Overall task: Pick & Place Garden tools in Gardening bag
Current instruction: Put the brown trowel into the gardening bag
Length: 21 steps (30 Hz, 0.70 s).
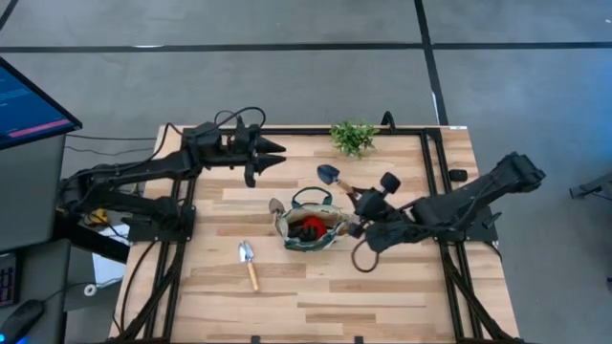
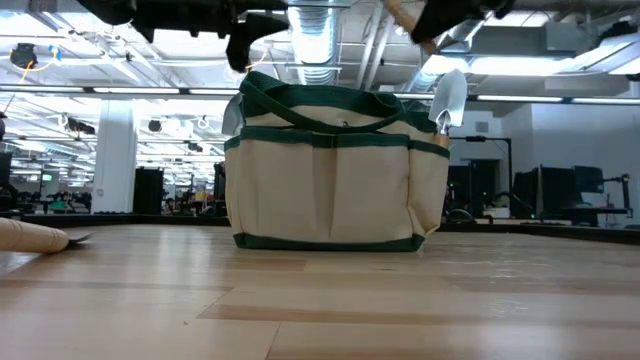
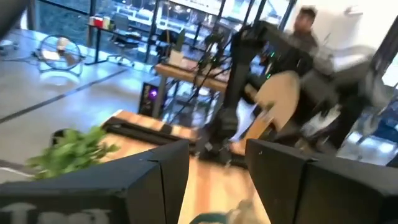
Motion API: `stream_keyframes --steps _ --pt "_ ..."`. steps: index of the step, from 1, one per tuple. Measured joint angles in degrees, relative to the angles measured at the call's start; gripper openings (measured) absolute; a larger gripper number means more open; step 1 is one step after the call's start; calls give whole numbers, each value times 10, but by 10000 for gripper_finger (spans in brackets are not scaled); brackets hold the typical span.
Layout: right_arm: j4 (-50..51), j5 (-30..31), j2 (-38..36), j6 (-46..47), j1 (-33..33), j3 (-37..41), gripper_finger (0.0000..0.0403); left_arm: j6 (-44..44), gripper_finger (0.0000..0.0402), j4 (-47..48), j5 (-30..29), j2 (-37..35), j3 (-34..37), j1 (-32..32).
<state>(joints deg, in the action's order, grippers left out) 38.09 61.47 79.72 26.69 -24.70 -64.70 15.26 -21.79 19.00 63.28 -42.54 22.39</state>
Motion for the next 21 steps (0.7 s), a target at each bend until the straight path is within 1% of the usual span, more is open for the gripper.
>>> stream_keyframes --steps 2,7,9,15,18,21 --pt "-22 16 23 -17 10 0 54 23 149 -7 0 0 0 -10" --pt "-96 19 73 -85 34 0 54 92 148 -13 0 0 0 -46" --pt "-134 20 88 -117 42 0 54 104 148 -14 0 0 0 -61" --pt "-203 17 107 -178 54 0 54 106 150 -27 0 0 0 -104" --pt "-217 16 107 -183 57 0 54 106 150 -28 -1 0 0 -116" --pt "-222 16 107 -188 57 0 54 106 150 -28 -24 0 0 -123"
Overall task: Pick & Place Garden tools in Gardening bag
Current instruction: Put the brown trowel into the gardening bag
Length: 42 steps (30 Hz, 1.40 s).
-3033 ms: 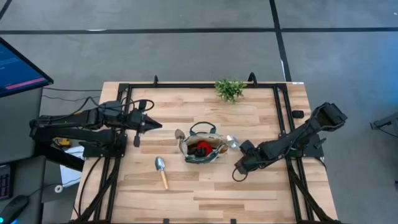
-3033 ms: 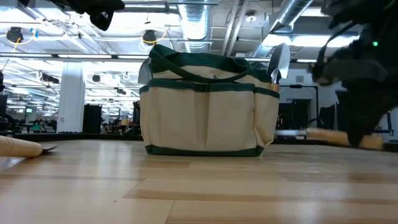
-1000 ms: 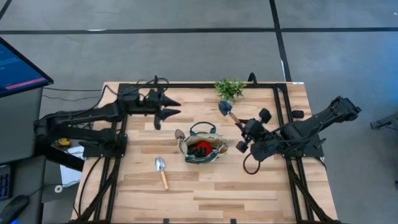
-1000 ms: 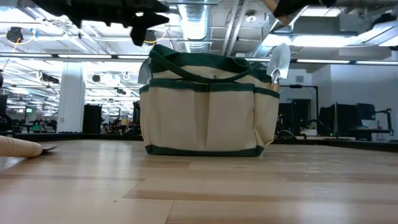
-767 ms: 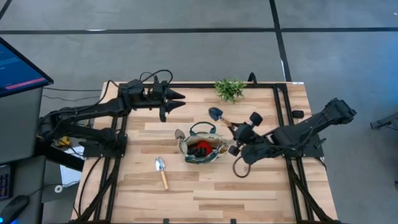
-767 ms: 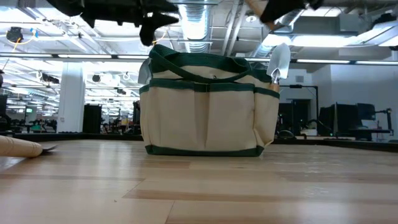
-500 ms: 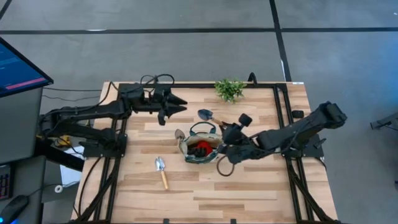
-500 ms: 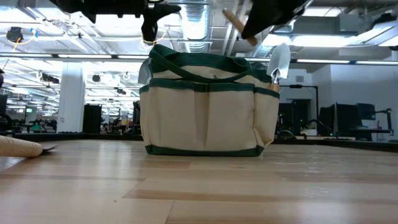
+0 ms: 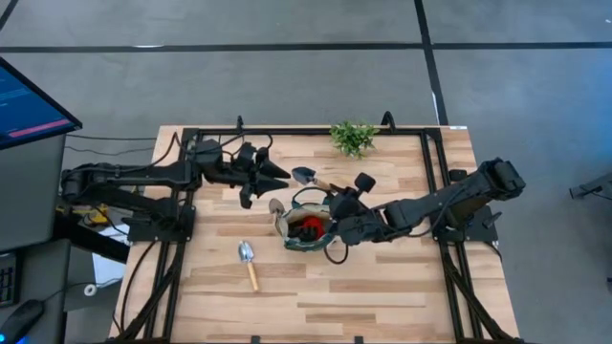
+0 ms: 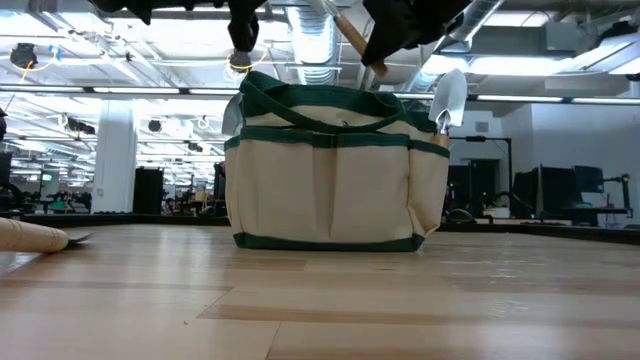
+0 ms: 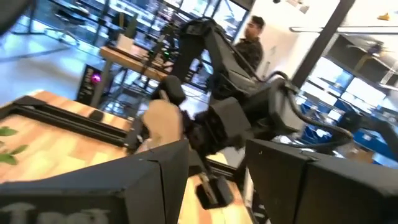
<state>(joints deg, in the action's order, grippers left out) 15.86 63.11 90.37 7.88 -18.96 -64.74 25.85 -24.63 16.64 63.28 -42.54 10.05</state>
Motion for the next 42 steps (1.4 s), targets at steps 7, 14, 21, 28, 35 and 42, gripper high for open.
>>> stream_keyframes --steps 7,14,21,28,35,42 --pt "-3 0 0 -10 0 0 54 0 150 -32 -58 29 0 -8" --pt "-2 0 0 -10 0 0 54 0 150 -96 -72 68 0 -8" --pt "0 0 0 -9 0 0 54 -14 130 -107 -77 99 0 -8" --pt "3 -11 0 -7 0 0 54 -27 72 -119 -77 106 0 -8" --pt "1 -26 -2 -6 0 0 59 -60 8 -113 -83 95 2 -8" --pt "2 -34 -2 -10 -1 -1 84 -96 2 -114 -71 95 2 -11"
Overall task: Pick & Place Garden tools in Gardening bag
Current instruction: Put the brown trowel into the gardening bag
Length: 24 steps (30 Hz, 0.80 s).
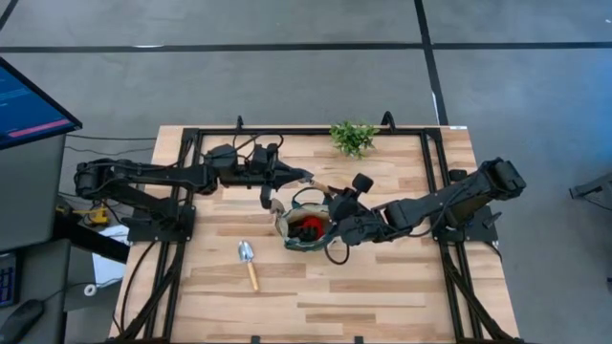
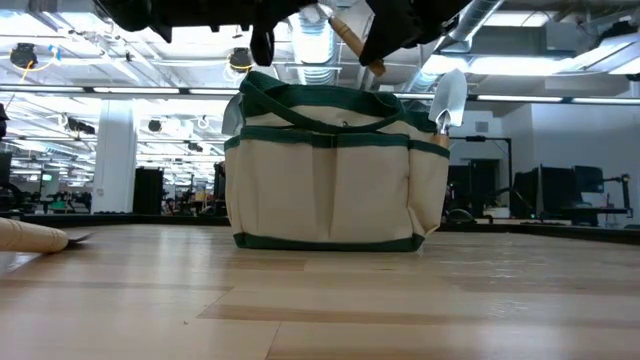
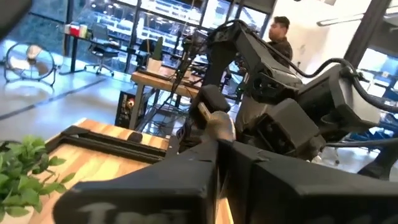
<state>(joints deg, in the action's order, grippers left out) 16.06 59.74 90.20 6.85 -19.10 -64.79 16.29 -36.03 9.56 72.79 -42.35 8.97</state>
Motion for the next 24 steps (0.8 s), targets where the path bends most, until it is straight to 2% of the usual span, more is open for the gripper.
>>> stream_keyframes --steps 9,12,14,16,19,24 --pt "66 -29 -35 -5 -27 1 192 -11 1 -1 19 -43 0 0" --pt "105 -7 -62 0 -41 1 229 -11 1 1 45 -66 -1 -1" --pt "128 11 -84 11 -48 1 238 -11 1 10 60 -79 -1 -10" --pt "152 18 -106 30 -55 0 234 -11 1 20 69 -89 -1 -23" --pt "186 18 -137 69 -57 0 196 -36 1 54 64 -99 -1 -52" --pt "254 14 -178 135 -55 0 79 -54 1 100 22 -101 -1 -111"
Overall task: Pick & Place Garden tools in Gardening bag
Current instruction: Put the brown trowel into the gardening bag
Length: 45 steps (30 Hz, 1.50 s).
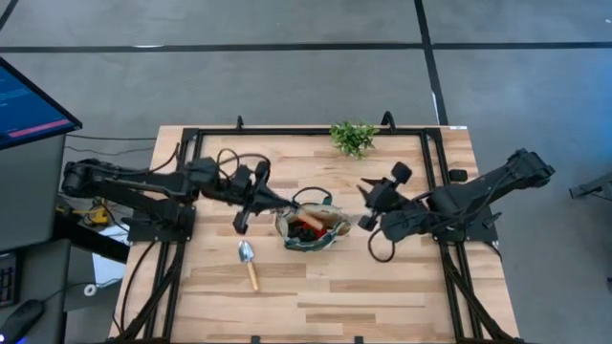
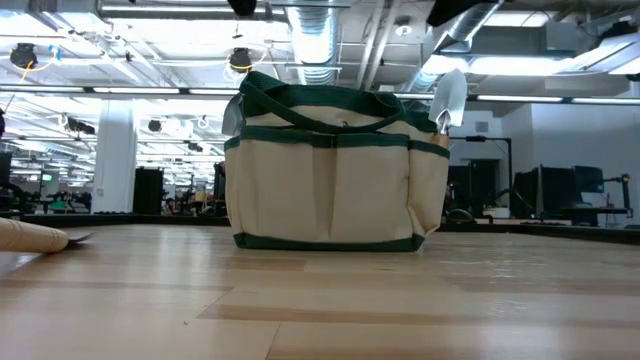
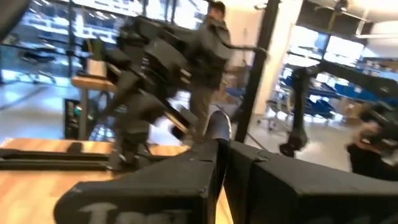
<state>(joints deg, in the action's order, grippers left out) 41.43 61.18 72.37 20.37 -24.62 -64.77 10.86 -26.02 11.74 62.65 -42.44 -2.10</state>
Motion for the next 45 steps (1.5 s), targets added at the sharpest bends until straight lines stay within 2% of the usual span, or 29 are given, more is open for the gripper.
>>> stream_keyframes --steps 2,4,8,15,22,33,45 --pt "21 -1 -9 22 0 0 30 0 1 6 -12 3 0 -23" --pt "31 0 -14 34 0 0 10 0 1 11 -32 10 0 -47" --pt "33 0 -9 46 0 0 18 0 1 12 -86 29 0 -86" --pt "51 3 13 52 0 -1 4 30 1 13 -151 93 0 -128" --pt "60 2 13 59 -1 0 3 62 1 2 -184 144 0 -137" --pt "66 2 12 67 -1 0 1 56 1 7 -308 177 0 -139" --pt "68 -7 12 67 -1 0 1 29 1 23 -319 134 0 -139"
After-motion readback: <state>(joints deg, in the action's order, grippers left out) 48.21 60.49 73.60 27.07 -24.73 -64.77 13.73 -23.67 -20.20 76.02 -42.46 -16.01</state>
